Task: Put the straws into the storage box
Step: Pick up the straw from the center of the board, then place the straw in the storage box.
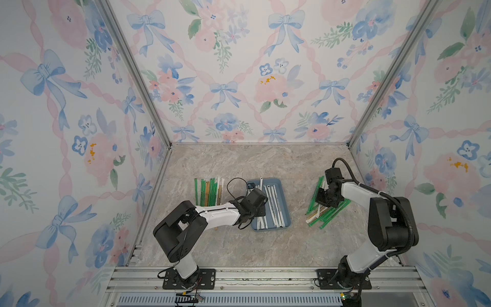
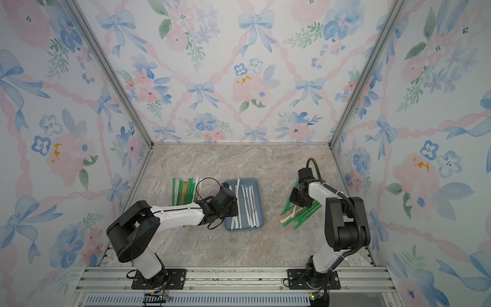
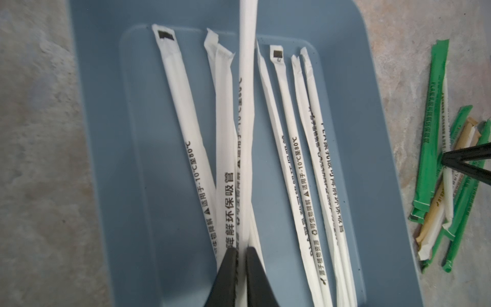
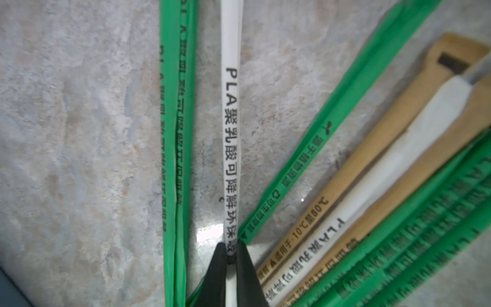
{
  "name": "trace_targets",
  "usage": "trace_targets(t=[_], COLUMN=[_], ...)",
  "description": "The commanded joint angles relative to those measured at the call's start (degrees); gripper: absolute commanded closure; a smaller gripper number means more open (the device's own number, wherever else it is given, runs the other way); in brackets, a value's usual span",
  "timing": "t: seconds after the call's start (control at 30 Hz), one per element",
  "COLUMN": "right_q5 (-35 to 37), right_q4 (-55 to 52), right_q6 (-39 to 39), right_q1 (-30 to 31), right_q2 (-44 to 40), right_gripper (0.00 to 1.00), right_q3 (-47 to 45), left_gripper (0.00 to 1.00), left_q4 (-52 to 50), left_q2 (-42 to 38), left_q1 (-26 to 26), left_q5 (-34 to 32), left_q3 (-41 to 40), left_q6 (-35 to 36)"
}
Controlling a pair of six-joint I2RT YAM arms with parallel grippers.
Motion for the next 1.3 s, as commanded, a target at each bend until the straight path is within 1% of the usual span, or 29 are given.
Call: trace_targets(t=[0.0,0.1,0.3,0.43,0.6,0.7,0.8,0.83,0.9,0.97,1.03,1.1,1.13,1.23,1.27], right_q5=[0.62,0.61,3.07,2.94,1.7,0.01,-2.25,-2.9,-3.52,-3.76,-3.58,-3.65,-3.63,-3.64,-3.36], right_q4=[-1.54,-2.23,-6.95,-9.27,-11.15,-9.91,-6.64,-5.45,-3.28,-1.97,-1.48,-0.77,-0.5,-0.71,-0.94], right_q6=[-0.12,0.22,0.05,1.2,3.42,5.71,8.4,9.07,10.6,10.69,12.5,12.62,12.71,12.39,12.23], right_q1=[-0.41,-0.21,2.08,4.4,10.3,15.8,21.53,23.24,26.78,29.99,31.98,33.46,34.05,35.16,35.43], right_q2=[0.37,-0.62,-7.16,-11.25,-15.02,-15.69,-14.2,-13.5,-11.26,-8.17,-5.65,-4.03,-3.2,-1.24,0.84], right_gripper=[0.92,0.93,0.93,0.93,0.93,0.92,0.92,0.92,0.92,0.92,0.93,0.93,0.93,0.92,0.89], right_q3=[0.55,0.28,1.39,2.28,4.5,5.69,6.3,6.42,6.86,7.95,8.95,9.38,9.59,10.21,10.38], left_gripper=[0.87,0.89,0.88,0.9,0.95,0.95,0.94,0.93,0.87,0.77,0.7,0.62,0.56,0.49,0.46], left_q4=[-0.49,-0.42,-0.4,-0.46,-0.45,-0.48,-0.45,-0.49,-0.49,-0.5,-0.43,-0.57,-0.53,-0.59,-0.6], left_q2=[0.27,0.57,0.87,1.39,0.77,-0.09,-0.99,-1.32,-1.87,-2.55,-3.49,-4.63,-5.33,-7.33,-8.05], left_q1=[-0.41,-0.49,-0.66,-0.83,-1.9,-2.48,-2.77,-2.77,-2.77,-2.77,-2.77,-2.79,-2.77,-2.71,-2.69], left_q5=[0.75,1.44,1.04,1.59,1.84,1.59,1.17,1.04,0.51,0.05,-0.55,-1.24,-1.79,-3.9,-4.61], left_q3=[0.25,-0.14,-1.19,-1.12,-1.87,-2.78,-3.4,-3.48,-3.49,-3.23,-3.07,-3.04,-3.06,-3.48,-3.73], left_q6=[0.3,-0.01,-0.41,-0.49,-1.17,-1.88,-2.43,-2.51,-2.55,-2.69,-2.85,-2.88,-2.86,-2.7,-2.6])
